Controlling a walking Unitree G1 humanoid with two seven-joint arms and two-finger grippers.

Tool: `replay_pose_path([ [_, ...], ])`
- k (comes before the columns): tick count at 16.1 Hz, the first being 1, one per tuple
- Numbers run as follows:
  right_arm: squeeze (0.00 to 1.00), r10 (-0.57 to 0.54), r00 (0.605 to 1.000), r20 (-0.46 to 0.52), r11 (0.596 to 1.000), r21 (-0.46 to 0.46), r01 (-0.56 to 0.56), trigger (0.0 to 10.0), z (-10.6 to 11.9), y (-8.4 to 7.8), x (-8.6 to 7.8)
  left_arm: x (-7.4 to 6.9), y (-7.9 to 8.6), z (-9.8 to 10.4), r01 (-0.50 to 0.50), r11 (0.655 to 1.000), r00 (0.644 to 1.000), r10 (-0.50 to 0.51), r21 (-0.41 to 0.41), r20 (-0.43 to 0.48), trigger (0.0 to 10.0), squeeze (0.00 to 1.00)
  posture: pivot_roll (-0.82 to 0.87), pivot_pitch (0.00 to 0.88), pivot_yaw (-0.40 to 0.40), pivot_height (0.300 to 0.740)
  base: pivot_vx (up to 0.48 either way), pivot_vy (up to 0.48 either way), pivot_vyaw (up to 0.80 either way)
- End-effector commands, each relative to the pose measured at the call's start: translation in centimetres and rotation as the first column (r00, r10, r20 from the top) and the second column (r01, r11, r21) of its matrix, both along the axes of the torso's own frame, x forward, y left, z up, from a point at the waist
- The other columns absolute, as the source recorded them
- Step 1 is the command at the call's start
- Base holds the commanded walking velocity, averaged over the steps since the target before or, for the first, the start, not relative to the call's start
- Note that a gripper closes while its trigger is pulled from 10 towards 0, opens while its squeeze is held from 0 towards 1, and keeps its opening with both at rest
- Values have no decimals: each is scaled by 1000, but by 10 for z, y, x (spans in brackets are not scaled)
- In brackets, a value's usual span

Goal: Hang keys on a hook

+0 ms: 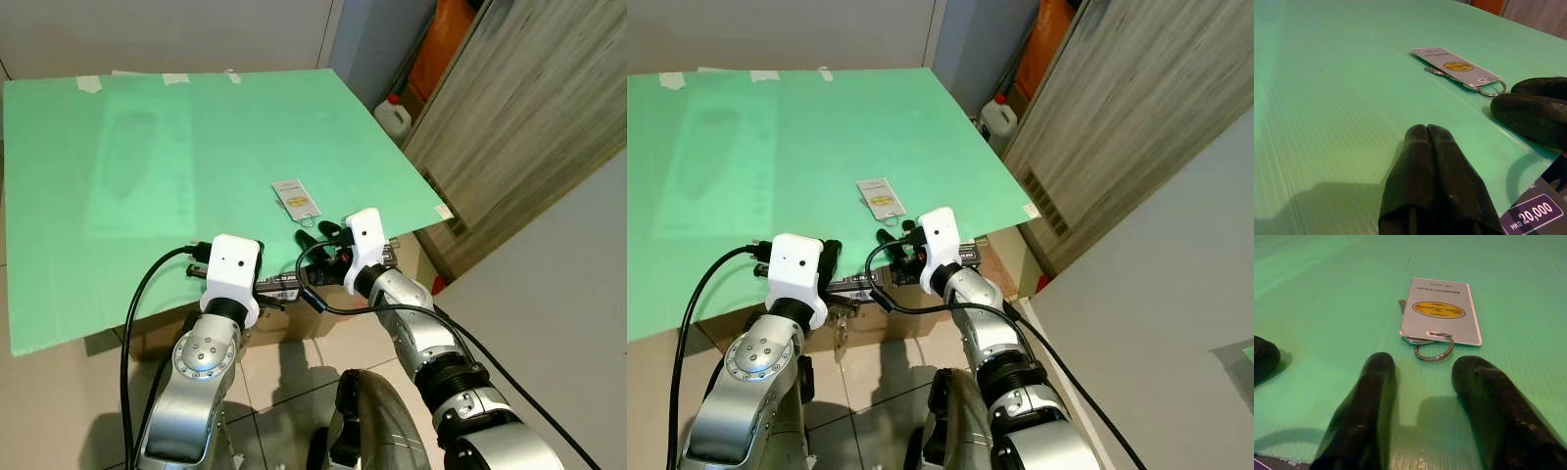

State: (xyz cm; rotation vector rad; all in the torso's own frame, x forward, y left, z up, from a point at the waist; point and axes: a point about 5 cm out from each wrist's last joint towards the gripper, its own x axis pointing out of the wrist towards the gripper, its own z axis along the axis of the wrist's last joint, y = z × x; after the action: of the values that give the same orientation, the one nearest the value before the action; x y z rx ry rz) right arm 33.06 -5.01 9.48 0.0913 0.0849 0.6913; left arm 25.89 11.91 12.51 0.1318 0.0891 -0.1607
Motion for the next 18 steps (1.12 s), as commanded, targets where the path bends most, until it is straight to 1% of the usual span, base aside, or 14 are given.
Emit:
replay_pose_path([
  [1, 0, -8, 997, -79, 999, -31, 6, 3098, -18, -2, -8, -2, -6, -5, 20, 1000, 1000, -20, -1, -24, 10000, 0, 234, 167, -208, 602, 0, 0, 0],
  [2, 0, -18, 996, -83, 999, -35, 15, 5882, -18, -3, -6, -1, -6, -5, 20, 1000, 999, -21, -1, -25, 10000, 0, 232, 166, -208, 602, 0, 0, 0],
  [3, 0, -18, 997, -74, 1000, -21, 16, 10000, -14, -3, -5, -1, -6, -5, 22, 1000, 999, -22, -1, -26, 10000, 0, 229, 163, -207, 602, 0, 0, 0],
  [4, 0, -21, 998, -52, 1000, -2, 21, 10000, -9, -3, -3, 0, -6, -5, 23, 1000, 999, -23, -2, -26, 10000, 0, 227, 161, -207, 602, 0, 0, 0],
  [5, 1000, -27, 999, -27, 999, 18, 27, 10000, -3, -3, -1, 0, -7, -5, 25, 1000, 999, -25, -3, -26, 10000, 0, 225, 159, -207, 602, 0, 0, 0],
  [7, 1000, 2, 1000, 23, 999, 42, -2, 10000, 11, 2, 1, 1, -7, -5, 29, 1000, 999, -29, -5, -25, 10000, 0, 223, 158, -206, 602, 0, 0, 0],
  [9, 1000, 12, 999, 40, 999, 47, -14, 10000, 15, 5, 2, 1, -8, -5, 32, 999, 999, -32, -6, -24, 10000, 0, 222, 157, -207, 602, 0, 0, 0],
  [11, 1000, 28, 999, 36, 998, 54, -30, 10000, 17, 8, 3, 1, -8, -5, 33, 999, 999, -33, -6, -24, 10000, 0, 225, 159, -208, 602, 0, 0, 0],
  [14, 1000, 30, 999, 37, 999, 23, -30, 10000, 17, 10, 5, -1, -8, -5, 32, 999, 999, -32, -5, -27, 10000, 0, 231, 163, -210, 602, 0, 0, 0],
  [15, 129, 21, 999, 41, 1000, 0, -21, 10000, 18, 9, 7, -1, -8, -6, 32, 999, 999, -32, -5, -28, 10000, 0, 232, 165, -210, 602, 0, 0, 0],
  [16, 0, 18, 999, 44, 1000, -2, -18, 10000, 19, 8, 9, -1, -8, -6, 32, 999, 999, -32, -5, -29, 10000, 0, 232, 164, -212, 602, 0, 0, 0],
  [18, 0, 25, 999, 47, 1000, 0, -25, 10000, 20, 10, 9, -2, -8, -7, 30, 1000, 999, -30, -6, -32, 10000, 0, 233, 163, -213, 602, 0, 0, 0],
])
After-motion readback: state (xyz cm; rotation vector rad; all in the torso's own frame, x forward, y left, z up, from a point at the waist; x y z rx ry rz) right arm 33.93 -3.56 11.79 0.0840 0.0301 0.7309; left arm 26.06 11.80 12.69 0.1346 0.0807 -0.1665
